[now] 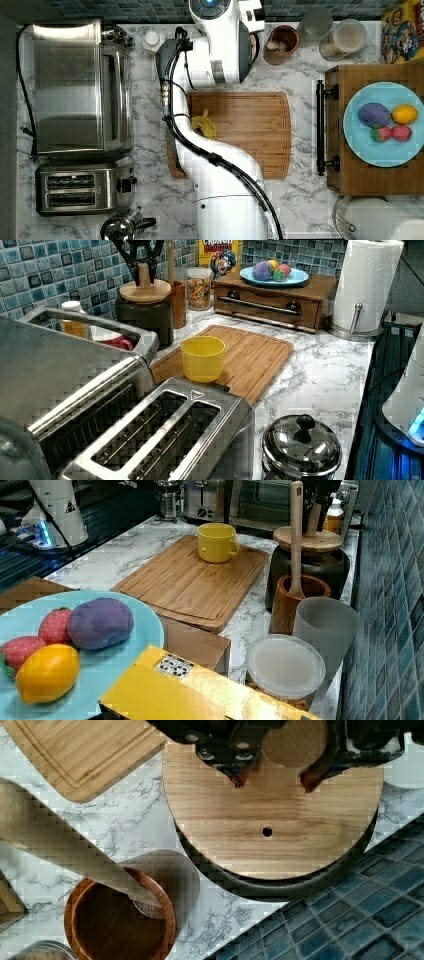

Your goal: Put the lid on the tea container.

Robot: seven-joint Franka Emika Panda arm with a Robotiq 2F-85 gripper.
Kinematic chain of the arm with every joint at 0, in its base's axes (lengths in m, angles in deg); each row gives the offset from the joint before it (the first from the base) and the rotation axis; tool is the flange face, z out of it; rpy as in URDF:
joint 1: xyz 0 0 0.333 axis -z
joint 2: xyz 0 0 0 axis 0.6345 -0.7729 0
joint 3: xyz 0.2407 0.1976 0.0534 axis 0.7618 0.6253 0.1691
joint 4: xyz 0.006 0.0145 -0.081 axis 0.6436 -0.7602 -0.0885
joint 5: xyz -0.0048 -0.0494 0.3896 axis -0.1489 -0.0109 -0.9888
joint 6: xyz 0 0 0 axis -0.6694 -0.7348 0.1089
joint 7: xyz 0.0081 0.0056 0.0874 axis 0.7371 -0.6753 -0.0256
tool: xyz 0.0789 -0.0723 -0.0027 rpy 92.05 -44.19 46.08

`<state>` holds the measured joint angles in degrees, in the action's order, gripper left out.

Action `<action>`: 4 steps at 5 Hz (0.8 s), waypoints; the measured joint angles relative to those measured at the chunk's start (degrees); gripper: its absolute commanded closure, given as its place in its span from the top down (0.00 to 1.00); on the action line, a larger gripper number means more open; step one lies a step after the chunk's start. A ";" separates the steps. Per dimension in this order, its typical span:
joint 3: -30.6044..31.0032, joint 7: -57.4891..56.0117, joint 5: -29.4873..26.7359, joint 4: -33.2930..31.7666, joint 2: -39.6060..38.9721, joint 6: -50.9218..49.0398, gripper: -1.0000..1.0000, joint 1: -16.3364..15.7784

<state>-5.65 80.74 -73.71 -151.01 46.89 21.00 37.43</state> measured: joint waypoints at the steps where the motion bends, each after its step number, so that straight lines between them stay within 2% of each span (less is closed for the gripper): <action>1: -0.67 0.00 0.37 0.00 0.00 0.11 0.00 -0.55; 3: -2.33 0.01 1.44 0.00 -0.34 2.99 0.00 -0.78; 4: -2.21 0.06 -0.28 0.00 -0.87 5.44 0.00 -0.70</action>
<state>-7.85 80.80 -73.99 -151.01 46.02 26.44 36.73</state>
